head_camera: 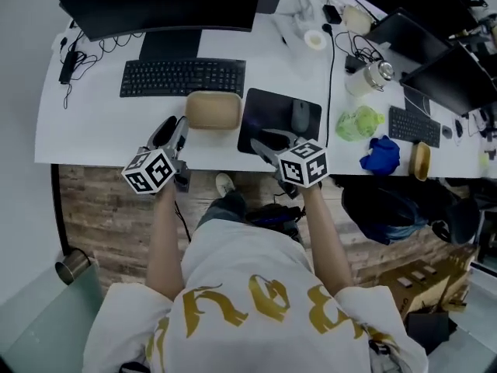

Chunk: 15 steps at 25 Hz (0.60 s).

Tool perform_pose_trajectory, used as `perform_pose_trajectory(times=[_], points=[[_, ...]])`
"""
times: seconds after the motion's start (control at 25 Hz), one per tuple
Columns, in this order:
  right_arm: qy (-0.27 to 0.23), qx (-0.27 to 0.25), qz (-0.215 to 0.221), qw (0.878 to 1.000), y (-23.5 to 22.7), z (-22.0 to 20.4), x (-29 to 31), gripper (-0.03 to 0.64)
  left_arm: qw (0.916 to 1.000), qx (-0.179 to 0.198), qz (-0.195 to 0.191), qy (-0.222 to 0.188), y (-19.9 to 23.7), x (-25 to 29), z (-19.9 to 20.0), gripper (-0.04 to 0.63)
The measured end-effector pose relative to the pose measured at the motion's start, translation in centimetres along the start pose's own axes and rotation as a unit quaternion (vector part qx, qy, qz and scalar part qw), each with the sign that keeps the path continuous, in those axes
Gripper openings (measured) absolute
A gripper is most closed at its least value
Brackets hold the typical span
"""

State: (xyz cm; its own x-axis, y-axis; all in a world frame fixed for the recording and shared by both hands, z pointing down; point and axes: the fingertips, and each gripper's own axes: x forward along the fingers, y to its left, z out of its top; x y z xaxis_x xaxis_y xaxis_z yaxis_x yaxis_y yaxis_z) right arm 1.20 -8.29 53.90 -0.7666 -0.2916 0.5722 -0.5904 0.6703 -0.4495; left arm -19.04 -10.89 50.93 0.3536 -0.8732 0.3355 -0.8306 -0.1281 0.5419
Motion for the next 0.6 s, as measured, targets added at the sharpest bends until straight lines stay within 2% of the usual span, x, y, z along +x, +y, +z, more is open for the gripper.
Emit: perform_pose_trajectory(times=[0.16, 0.32, 0.6], points=[[0.033, 0.005, 0.002, 0.999, -1.1, -0.2, 1.5, 0.138, 0.9999, -0.009, -0.006, 0.011, 2.1, 3.0, 0.5, 0.137], [0.076, 0.016, 0.047, 0.996, -1.0, -0.8, 3.0, 0.138, 0.9995, -0.013, -0.009, 0.029, 3.1, 5.0, 0.6, 0.137], [0.112, 0.029, 0.084, 0.99, -2.2, -1.5, 4.9, 0.141, 0.9987, -0.023, -0.009, 0.045, 3.6, 7.0, 0.0, 0.137]])
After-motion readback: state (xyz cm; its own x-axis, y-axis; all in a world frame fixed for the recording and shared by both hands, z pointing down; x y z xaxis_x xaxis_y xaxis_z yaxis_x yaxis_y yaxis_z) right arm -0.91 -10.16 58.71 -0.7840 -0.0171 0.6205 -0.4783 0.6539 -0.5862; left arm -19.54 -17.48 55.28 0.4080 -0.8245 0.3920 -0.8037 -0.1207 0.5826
